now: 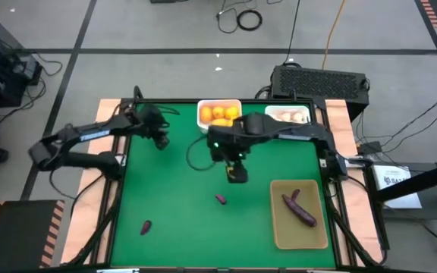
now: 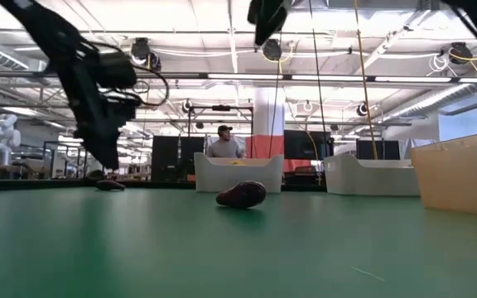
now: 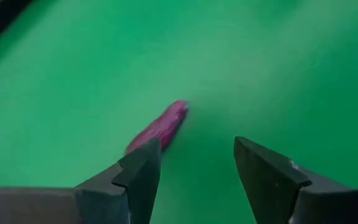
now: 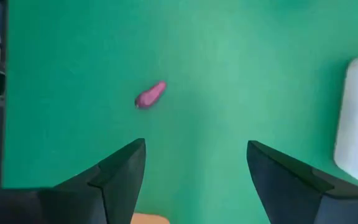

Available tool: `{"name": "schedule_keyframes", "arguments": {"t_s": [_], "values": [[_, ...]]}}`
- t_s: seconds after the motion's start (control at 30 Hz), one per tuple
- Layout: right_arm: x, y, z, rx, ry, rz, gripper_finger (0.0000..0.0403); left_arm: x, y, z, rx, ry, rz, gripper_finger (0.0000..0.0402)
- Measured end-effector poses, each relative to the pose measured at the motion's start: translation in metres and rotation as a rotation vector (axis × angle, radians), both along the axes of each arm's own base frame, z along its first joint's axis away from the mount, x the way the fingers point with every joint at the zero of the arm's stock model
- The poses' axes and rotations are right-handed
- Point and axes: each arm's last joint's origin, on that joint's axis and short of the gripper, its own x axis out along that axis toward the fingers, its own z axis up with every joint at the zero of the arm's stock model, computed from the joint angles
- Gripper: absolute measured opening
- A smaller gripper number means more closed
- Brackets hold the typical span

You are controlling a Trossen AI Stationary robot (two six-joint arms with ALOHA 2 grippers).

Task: Sort produce into baskets
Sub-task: Put the eggplant into the light orange bin

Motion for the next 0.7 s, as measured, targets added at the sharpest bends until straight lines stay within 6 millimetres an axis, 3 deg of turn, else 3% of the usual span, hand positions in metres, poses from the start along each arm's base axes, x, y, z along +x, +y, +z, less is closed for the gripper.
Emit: {"name": "schedule_keyframes", "arguments": {"t_s": [0.13, 0.23, 0.33, 0.53, 0.7], "values": [[-0.017, 0.023, 0.008, -0.112, 0.003, -0.016, 0.0270, 0.011, 0.012, -0.005, -0.027, 0.038, -0.056, 0.0210], [-0.045, 0.035, 0.029, -0.185, -0.045, -0.065, 0.0270, 0.014, 0.019, -0.011, -0.044, 0.078, -0.066, 0.0210], [-0.072, 0.046, 0.037, -0.247, -0.085, -0.118, 0.0270, 0.014, 0.026, -0.020, -0.059, 0.127, -0.065, 0.0210], [-0.124, 0.064, 0.025, -0.264, -0.208, -0.232, 0.0270, 0.016, 0.034, -0.032, -0.025, 0.196, -0.109, 0.0210], [-0.151, 0.077, -0.020, -0.186, -0.304, -0.272, 0.0270, 0.018, 0.035, -0.035, -0.042, 0.194, -0.134, 0.0210]]}}
